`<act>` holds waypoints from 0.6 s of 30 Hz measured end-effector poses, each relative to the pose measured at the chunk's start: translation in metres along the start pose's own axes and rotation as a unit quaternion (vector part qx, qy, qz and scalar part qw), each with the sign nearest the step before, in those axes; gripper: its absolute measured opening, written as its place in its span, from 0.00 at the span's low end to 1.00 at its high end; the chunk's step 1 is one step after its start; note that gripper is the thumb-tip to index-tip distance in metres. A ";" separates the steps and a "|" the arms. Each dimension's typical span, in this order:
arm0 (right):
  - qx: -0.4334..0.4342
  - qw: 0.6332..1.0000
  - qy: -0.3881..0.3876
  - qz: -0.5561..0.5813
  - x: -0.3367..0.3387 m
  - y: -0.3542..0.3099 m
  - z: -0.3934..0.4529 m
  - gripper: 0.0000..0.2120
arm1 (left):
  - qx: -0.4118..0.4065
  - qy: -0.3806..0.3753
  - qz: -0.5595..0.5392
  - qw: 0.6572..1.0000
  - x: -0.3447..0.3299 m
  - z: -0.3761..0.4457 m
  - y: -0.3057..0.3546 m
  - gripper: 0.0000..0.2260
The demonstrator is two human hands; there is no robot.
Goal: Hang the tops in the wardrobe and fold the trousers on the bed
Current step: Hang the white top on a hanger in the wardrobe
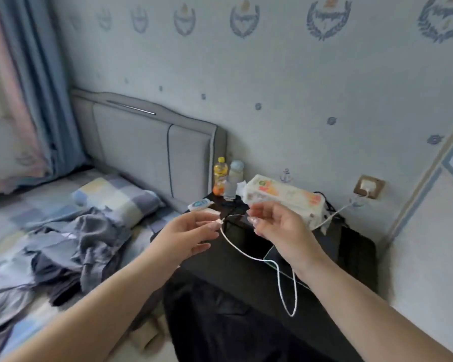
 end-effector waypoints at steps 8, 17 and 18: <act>-0.035 0.977 -0.203 0.050 -0.177 0.014 -0.005 0.09 | 0.028 0.214 0.009 0.976 0.146 -0.122 -0.003 0.05; -0.048 0.932 -0.360 0.018 -0.386 0.011 -0.030 0.09 | 0.037 0.361 0.013 0.932 0.316 -0.245 0.000 0.11; -0.054 0.928 -0.369 0.018 -0.410 0.012 -0.032 0.09 | 0.040 0.372 0.014 0.927 0.336 -0.255 0.000 0.13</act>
Point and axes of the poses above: each hand's wrist, its own z-axis towards the middle knuckle, its own x-axis out of the back of the hand, y = z × x, the point moved 4 cm from there along z, towards the middle knuckle, and after that the axes turned 11 degrees about -x, right-handed, at the moved point
